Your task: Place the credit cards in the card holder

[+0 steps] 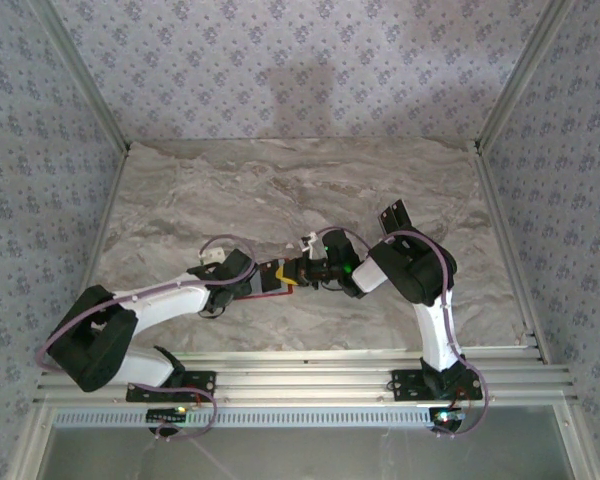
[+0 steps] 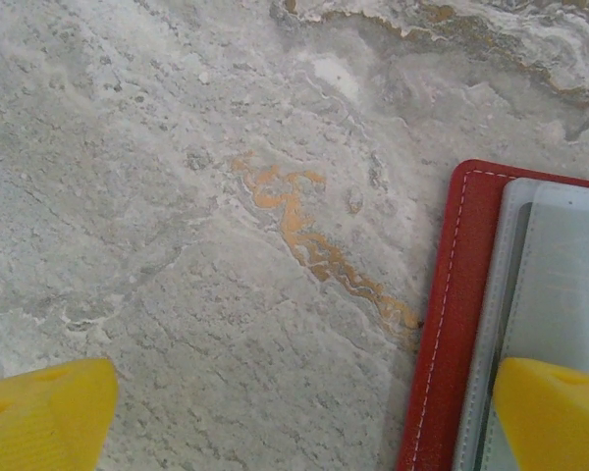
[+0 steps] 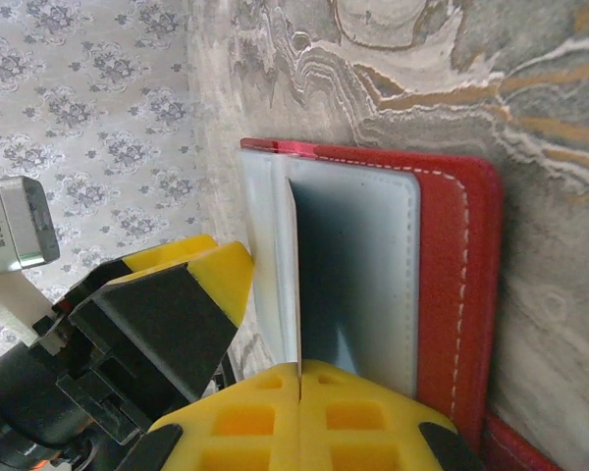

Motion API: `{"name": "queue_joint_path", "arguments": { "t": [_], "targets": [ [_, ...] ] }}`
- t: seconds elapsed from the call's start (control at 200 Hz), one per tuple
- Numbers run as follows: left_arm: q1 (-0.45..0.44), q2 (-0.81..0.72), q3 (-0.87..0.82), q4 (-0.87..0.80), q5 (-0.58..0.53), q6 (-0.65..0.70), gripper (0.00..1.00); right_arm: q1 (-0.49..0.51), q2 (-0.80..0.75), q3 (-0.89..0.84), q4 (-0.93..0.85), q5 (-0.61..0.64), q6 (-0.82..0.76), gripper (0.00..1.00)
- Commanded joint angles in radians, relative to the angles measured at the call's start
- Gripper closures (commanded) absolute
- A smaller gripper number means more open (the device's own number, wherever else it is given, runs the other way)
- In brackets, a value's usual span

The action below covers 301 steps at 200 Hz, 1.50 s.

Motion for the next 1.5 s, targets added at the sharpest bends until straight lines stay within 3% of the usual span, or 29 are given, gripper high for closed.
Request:
{"name": "queue_joint_path", "arguments": {
  "t": [0.0, 1.499],
  "targets": [
    [0.001, 0.031, -0.024, -0.095, -0.011, 0.005, 0.01, 0.007, 0.028, 0.015, 0.007, -0.012, 0.023, 1.0],
    [0.001, 0.022, -0.026, -0.105, -0.025, -0.003, 0.01, 0.03, 0.076, 0.085, -0.176, 0.018, -0.072, 1.0]
  ]
}}
